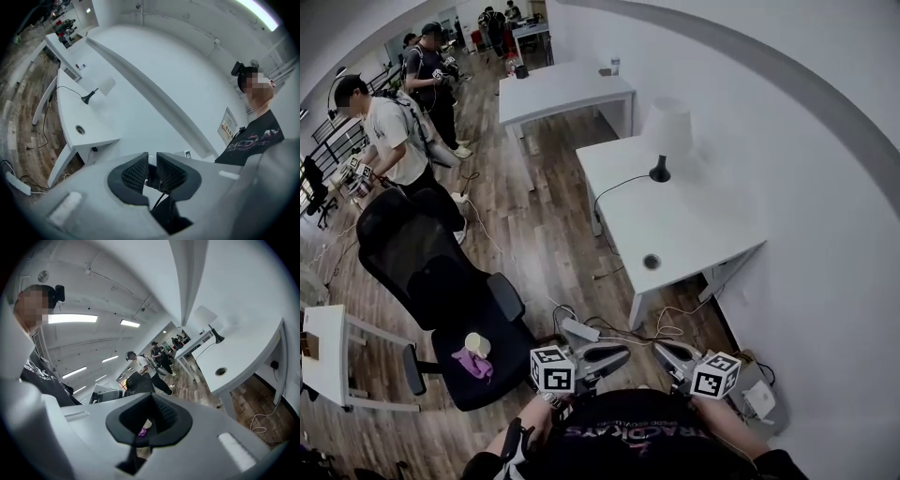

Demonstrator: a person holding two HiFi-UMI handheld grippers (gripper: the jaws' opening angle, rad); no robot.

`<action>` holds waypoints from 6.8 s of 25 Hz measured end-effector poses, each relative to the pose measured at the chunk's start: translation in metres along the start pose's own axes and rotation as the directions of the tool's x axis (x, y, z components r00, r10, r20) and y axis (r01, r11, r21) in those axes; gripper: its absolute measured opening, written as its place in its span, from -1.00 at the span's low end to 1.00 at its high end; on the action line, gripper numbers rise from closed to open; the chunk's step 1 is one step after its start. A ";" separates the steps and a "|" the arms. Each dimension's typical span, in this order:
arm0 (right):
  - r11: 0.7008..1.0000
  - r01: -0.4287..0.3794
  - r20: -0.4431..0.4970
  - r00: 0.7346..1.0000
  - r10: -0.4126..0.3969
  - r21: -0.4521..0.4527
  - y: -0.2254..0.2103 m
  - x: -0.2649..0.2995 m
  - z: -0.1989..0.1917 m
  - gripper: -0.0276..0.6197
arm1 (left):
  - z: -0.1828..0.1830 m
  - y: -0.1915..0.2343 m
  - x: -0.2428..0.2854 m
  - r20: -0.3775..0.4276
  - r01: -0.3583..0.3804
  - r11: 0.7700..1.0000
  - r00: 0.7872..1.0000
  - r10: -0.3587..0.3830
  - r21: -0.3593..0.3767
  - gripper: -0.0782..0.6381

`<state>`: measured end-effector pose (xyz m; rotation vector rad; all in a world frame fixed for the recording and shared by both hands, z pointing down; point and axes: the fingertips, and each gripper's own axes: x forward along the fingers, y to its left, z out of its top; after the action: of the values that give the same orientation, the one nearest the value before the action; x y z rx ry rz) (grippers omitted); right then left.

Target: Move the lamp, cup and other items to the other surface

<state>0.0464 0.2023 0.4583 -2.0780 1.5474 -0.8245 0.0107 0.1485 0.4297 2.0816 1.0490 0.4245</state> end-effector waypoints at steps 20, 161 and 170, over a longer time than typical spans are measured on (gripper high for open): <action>1.000 -0.009 -0.037 0.999 0.010 0.029 0.000 0.020 -0.016 -0.91 | -0.004 0.010 -0.013 -0.032 -0.025 0.999 0.999 0.024 -0.025 -0.65; 0.710 0.599 0.072 0.781 -0.620 -0.370 -0.495 0.278 0.374 -0.31 | 0.093 0.177 -0.127 0.282 -0.625 0.667 0.609 0.741 -0.405 -0.77; 0.680 0.632 0.113 0.758 -0.643 -0.371 -0.536 0.316 0.396 -0.21 | 0.072 0.179 -0.126 0.223 -0.636 0.593 0.567 0.793 -0.494 -0.77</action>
<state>0.7587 0.0510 0.5778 -3.0044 1.0221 -0.8035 0.0731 -0.0537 0.5210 2.0394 -0.2230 0.4815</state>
